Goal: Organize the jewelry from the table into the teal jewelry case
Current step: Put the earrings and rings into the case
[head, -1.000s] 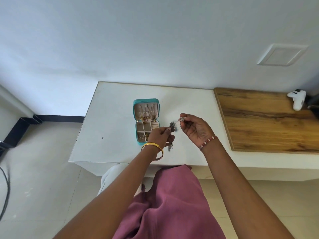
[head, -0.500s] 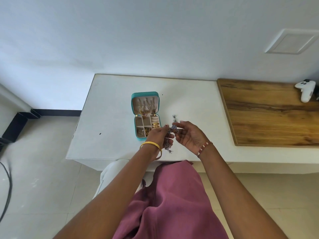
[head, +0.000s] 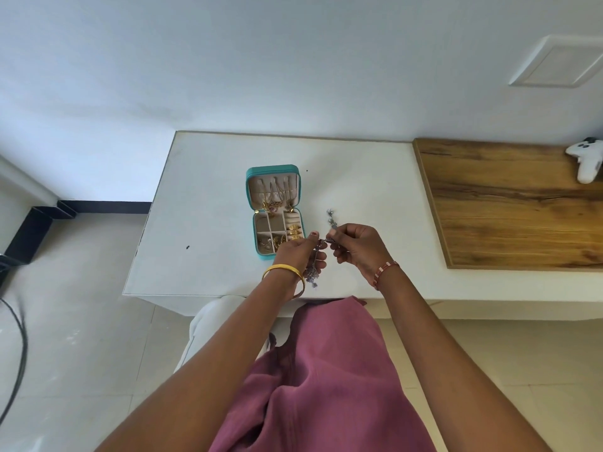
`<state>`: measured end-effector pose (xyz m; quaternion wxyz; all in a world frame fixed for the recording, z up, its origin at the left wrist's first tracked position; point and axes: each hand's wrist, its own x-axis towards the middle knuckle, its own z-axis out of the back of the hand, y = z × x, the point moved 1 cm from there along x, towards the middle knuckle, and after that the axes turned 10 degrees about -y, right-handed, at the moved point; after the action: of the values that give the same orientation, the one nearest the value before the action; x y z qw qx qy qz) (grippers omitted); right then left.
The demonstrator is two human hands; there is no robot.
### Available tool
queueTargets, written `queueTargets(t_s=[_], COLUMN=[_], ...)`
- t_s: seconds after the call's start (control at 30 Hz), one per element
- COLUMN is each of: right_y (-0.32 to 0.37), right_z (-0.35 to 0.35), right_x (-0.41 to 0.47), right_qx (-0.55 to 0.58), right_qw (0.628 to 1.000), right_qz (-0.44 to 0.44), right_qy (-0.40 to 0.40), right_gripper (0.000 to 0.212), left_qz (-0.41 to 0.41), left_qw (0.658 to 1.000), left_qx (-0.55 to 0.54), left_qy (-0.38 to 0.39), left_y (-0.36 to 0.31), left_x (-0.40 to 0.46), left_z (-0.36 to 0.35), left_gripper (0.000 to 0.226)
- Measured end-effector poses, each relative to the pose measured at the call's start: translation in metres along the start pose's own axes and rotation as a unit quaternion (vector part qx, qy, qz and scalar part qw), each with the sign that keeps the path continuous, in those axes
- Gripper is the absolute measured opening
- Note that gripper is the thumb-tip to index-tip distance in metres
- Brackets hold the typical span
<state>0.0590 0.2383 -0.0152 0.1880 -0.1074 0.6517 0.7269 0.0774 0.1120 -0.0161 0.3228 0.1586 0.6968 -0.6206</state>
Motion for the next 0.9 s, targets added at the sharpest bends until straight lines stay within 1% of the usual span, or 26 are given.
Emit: queueTargets(t_s=[0.1,0.17,0.33,0.4,0.53,0.63,0.7,0.73,0.83,0.9], right_y=[0.001,0.001,0.006,0.008,0.013,0.015,0.016,0.017,0.021,0.026], right_z=[-0.003,-0.007,-0.009,-0.006,-0.003,0.001,0.002,0.001,-0.001,-0.003], right_x=[-0.001,-0.002,-0.006,-0.009,-0.015,-0.021,-0.024,-0.026,-0.033,-0.038], right_qx=[-0.013,0.001,0.015,0.009,0.015,0.038,0.012,0.002,-0.002,-0.009], right_qw=[1.000,1.000,0.999,0.999,1.000,0.997,0.996,0.996,0.998,0.999], right_qz=[0.018,0.019,0.029,0.032,0.024,-0.005,0.002,0.008,0.009,0.012], right_qy=[-0.013,-0.012,-0.026,-0.022,0.010,0.067,0.093,0.093,0.056,0.040], right_gripper=[0.020,0.022,0.019,0.019,0.015,0.013,0.011,0.012,0.016,0.017], left_qz=[0.001,-0.007,-0.055,-0.078,-0.104,-0.100,-0.087,-0.079,-0.063,-0.063], left_qw=[1.000,0.999,0.997,0.995,0.993,0.994,0.996,0.996,0.998,0.997], left_qx=[0.019,0.028,0.039,0.053,0.056,0.043,0.028,0.021,0.000,-0.011], left_qy=[0.013,0.022,0.023,0.024,0.016,0.014,0.016,0.017,0.026,0.034], left_y=[-0.001,-0.001,-0.004,-0.006,-0.008,-0.009,-0.010,-0.011,-0.012,-0.013], left_x=[-0.002,-0.003,-0.006,-0.008,-0.012,-0.017,-0.021,-0.023,-0.029,-0.033], left_z=[0.000,0.001,0.007,0.010,0.013,0.014,0.015,0.015,0.016,0.018], left_gripper=[0.023,0.019,0.017,0.018,0.009,0.008,0.009,0.011,0.021,0.019])
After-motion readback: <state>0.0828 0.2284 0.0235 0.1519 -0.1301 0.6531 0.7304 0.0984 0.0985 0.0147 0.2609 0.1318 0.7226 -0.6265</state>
